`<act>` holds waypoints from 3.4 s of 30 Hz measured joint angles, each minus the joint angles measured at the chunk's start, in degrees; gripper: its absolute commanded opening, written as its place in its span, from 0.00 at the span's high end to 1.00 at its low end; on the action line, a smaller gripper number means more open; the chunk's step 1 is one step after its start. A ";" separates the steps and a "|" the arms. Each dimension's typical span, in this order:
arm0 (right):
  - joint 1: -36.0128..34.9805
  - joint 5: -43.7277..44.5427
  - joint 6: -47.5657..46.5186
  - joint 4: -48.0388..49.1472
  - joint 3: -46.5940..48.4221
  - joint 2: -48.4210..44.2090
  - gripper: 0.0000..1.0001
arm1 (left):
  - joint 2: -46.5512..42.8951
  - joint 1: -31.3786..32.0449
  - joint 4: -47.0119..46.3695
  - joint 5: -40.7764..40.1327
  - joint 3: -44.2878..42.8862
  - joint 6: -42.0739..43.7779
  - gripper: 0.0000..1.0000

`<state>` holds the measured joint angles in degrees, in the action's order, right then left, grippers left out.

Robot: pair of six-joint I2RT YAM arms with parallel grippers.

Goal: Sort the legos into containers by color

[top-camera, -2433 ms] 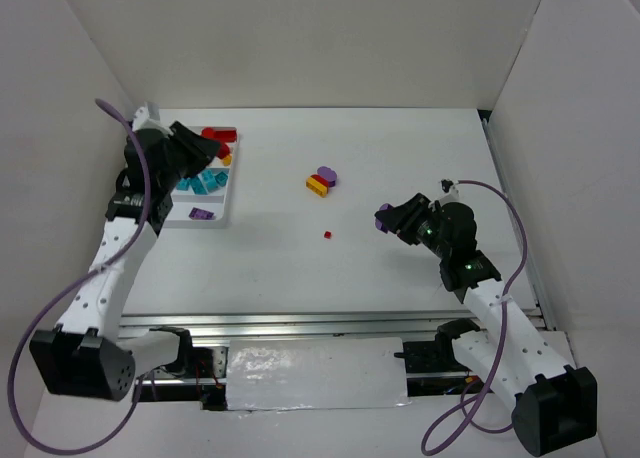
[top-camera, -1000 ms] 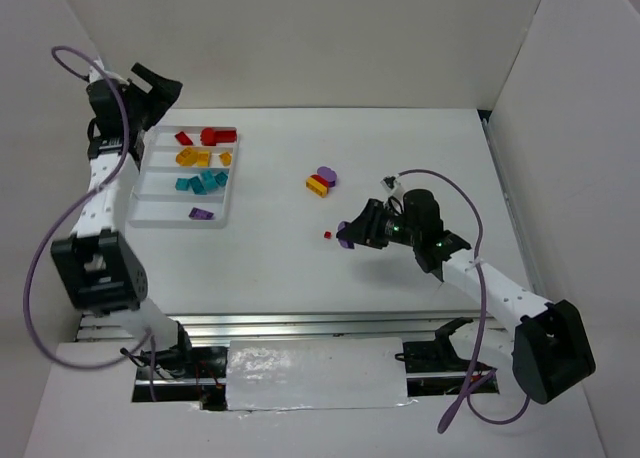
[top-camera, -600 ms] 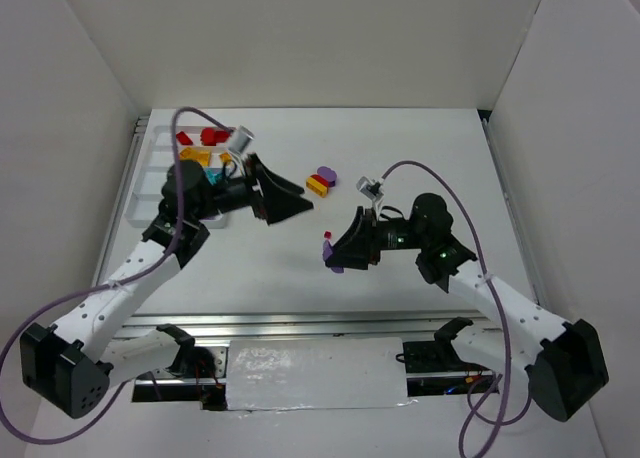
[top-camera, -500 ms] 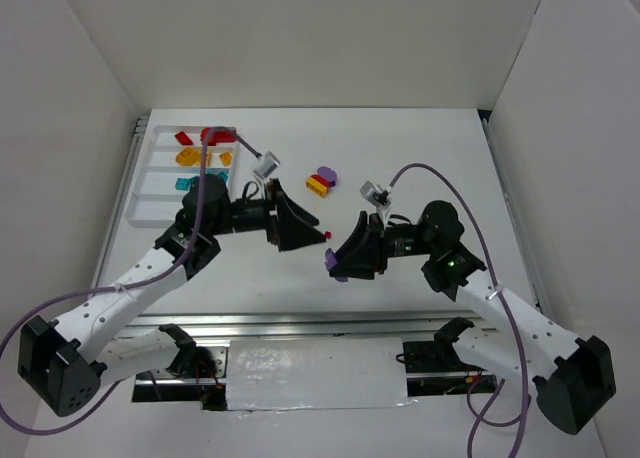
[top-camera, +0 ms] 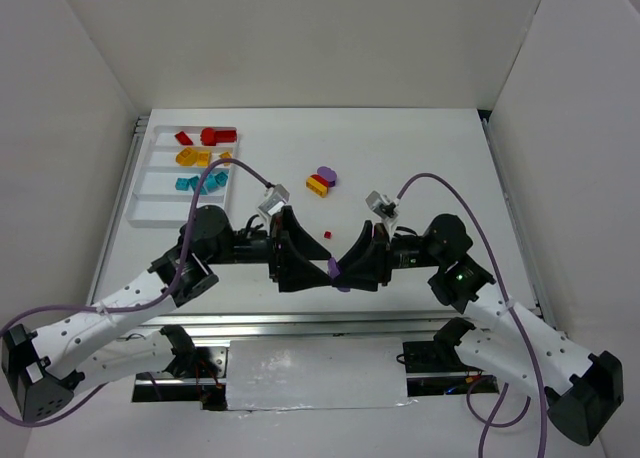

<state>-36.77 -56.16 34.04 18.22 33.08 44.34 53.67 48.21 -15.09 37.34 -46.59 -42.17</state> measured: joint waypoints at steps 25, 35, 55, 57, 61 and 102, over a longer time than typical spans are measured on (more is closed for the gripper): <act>-2.12 5.99 -1.79 -5.73 0.70 -0.50 0.00 | 4.31 1.27 1.79 -4.42 -0.44 1.81 1.00; -1.90 29.20 -0.83 -12.55 0.63 3.98 0.00 | 5.55 -25.73 21.27 -27.23 -7.23 -0.50 1.00; -1.44 39.08 0.15 -20.22 -1.49 4.90 0.00 | 31.52 -62.51 33.44 -59.65 -14.64 -17.03 0.81; -1.44 38.69 -0.15 -20.37 -1.55 4.92 0.00 | 31.54 -63.21 33.31 -59.60 -14.58 -17.20 0.67; -1.44 37.92 -0.94 -20.44 -1.55 5.03 0.00 | 32.35 -63.41 31.89 -58.71 -14.58 -17.11 0.37; 10.16 56.65 -25.40 -52.61 76.56 81.81 0.00 | -7.23 -54.12 42.12 -16.22 -2.40 18.12 0.01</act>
<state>-26.61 0.49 8.64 -34.39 109.65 126.15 46.44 -5.91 27.03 21.12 -48.99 -24.05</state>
